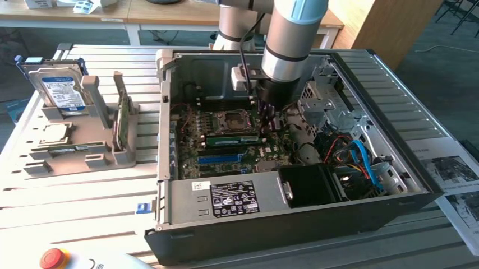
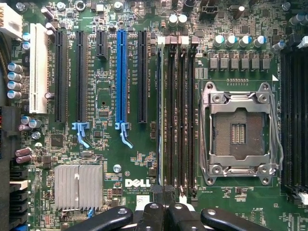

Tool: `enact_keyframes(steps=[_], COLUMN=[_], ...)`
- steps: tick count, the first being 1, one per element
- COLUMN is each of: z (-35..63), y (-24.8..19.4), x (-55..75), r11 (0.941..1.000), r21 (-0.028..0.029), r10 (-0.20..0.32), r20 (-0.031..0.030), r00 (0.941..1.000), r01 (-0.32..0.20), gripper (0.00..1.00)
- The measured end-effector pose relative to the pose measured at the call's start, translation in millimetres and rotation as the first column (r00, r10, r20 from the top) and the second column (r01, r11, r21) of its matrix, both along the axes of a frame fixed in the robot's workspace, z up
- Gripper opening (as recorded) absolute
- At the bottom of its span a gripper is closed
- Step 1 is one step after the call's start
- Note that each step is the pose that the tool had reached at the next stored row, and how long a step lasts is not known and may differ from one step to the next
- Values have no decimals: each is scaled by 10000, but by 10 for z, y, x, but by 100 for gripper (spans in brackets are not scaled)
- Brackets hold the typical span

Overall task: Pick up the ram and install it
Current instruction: 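Press down the ram until it locks into place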

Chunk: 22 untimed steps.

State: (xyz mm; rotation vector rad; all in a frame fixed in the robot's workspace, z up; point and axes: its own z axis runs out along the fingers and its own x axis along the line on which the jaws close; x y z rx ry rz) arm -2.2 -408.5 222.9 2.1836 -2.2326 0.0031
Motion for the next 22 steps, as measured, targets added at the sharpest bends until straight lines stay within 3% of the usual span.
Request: enact_keyframes(steps=[7,11,22], z=[-8,8,112], y=[0,1,0], x=[0,-1,0], r11=[10000,10000,10000], r21=[-1,7,1], r10=[-1,-2,-1], r20=[-10,-112,-306], r00=[10000,9999,9995], r01=[1,2,1], gripper=[11,11,11])
